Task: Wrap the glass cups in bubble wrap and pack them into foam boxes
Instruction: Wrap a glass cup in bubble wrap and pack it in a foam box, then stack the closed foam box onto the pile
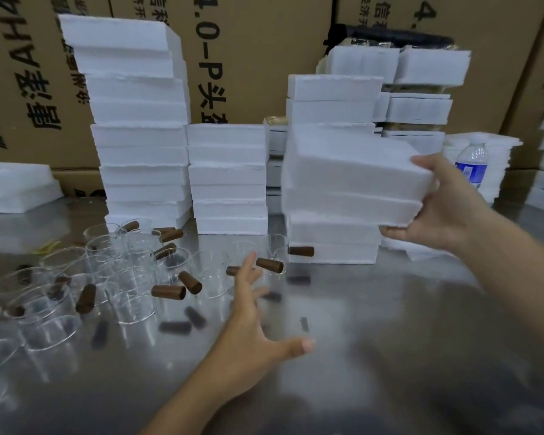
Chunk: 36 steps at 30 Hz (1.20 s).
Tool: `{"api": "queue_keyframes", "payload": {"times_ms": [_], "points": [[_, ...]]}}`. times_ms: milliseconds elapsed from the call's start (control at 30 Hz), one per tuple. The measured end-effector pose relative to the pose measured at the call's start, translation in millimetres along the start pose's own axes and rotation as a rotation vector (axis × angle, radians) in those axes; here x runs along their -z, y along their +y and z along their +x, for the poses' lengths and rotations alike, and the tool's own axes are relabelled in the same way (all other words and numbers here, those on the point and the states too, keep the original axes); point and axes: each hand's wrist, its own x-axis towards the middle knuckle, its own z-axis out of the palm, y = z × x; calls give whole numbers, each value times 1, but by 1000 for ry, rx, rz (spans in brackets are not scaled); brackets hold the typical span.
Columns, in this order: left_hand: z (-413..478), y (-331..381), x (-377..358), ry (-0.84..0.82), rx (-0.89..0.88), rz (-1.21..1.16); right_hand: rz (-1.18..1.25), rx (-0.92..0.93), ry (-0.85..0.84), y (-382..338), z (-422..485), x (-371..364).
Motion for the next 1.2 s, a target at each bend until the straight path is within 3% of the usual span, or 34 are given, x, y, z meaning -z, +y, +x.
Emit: {"api": "queue_keyframes", "payload": {"times_ms": [200,533,767,833,867,933,1000,1067,1200], "points": [[3,-4,-4,-77,22,-16,-11,-34,197,-20,45,-14],[13,-8,-7,-105,-5,11,-281,-97,287,-2,90,-15],[19,-13,-9,-133,22,-11,-832,299,620,17,114,-14],[18,-15,-10,-132,14,-10,-1025,569,640,31,111,-14],[18,-15,-10,-134,11,-11,-1131,778,604,38,106,-14],[17,-15,-10,-137,16,-18,-1391,1134,362,52,95,-10],[18,-14,-10,-140,24,-23,-1730,1303,128,62,90,2],[19,-12,-10,-144,31,-17,-1978,1284,66,70,90,18],[19,-8,-10,-148,60,-5,-2164,1108,98,81,94,30]]}}
